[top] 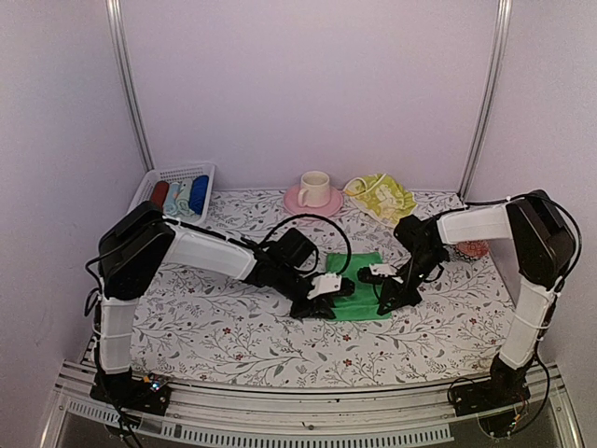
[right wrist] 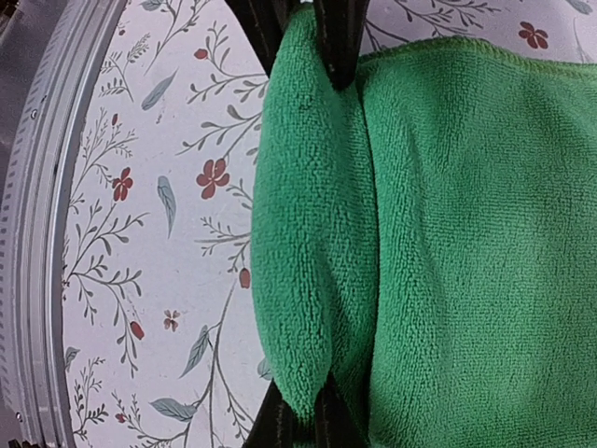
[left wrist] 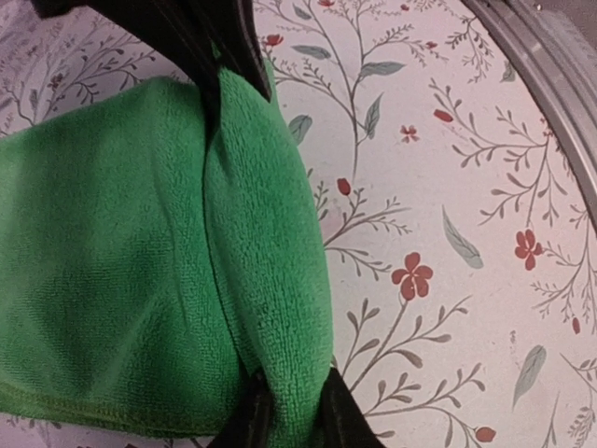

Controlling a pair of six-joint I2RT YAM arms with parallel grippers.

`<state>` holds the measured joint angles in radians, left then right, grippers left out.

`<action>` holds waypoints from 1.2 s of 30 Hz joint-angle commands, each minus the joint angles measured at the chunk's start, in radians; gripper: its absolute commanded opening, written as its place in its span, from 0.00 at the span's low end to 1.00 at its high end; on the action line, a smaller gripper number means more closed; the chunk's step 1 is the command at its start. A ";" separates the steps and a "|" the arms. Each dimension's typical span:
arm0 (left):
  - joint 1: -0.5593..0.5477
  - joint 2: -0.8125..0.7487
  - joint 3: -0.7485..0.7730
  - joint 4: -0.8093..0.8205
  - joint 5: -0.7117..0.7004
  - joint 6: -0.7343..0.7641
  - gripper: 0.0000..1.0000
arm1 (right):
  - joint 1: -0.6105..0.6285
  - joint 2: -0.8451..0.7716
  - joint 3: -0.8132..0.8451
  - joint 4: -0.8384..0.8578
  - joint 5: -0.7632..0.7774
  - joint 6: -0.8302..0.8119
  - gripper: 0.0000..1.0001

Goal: Roll the towels
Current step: Roll the towel at the center of the board.

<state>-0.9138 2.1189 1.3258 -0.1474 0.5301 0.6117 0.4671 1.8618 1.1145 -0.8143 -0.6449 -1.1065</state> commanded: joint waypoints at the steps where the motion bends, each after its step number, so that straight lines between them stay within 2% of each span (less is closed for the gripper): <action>1: 0.031 0.012 -0.015 -0.026 -0.073 -0.027 0.26 | -0.016 0.051 0.020 -0.114 -0.002 0.015 0.04; 3: 0.034 -0.010 -0.043 0.021 -0.104 -0.038 0.35 | -0.016 0.071 0.022 -0.116 0.004 0.021 0.03; 7: 0.035 -0.068 -0.109 0.131 -0.139 -0.051 0.44 | -0.026 0.097 0.045 -0.136 -0.004 0.031 0.03; 16: 0.025 -0.231 -0.300 0.384 -0.147 0.011 0.48 | -0.062 0.159 0.119 -0.233 -0.062 0.022 0.03; 22: -0.054 -0.280 -0.431 0.581 -0.295 0.150 0.51 | -0.077 0.223 0.192 -0.344 -0.106 -0.015 0.03; 26: -0.108 -0.236 -0.436 0.640 -0.395 0.232 0.51 | -0.079 0.252 0.227 -0.369 -0.120 -0.010 0.04; 36: -0.171 -0.163 -0.405 0.697 -0.467 0.369 0.50 | -0.089 0.312 0.305 -0.384 -0.119 0.049 0.05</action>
<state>-1.0637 1.9347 0.8967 0.5007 0.1104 0.9085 0.3862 2.1334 1.3823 -1.1831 -0.7795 -1.0870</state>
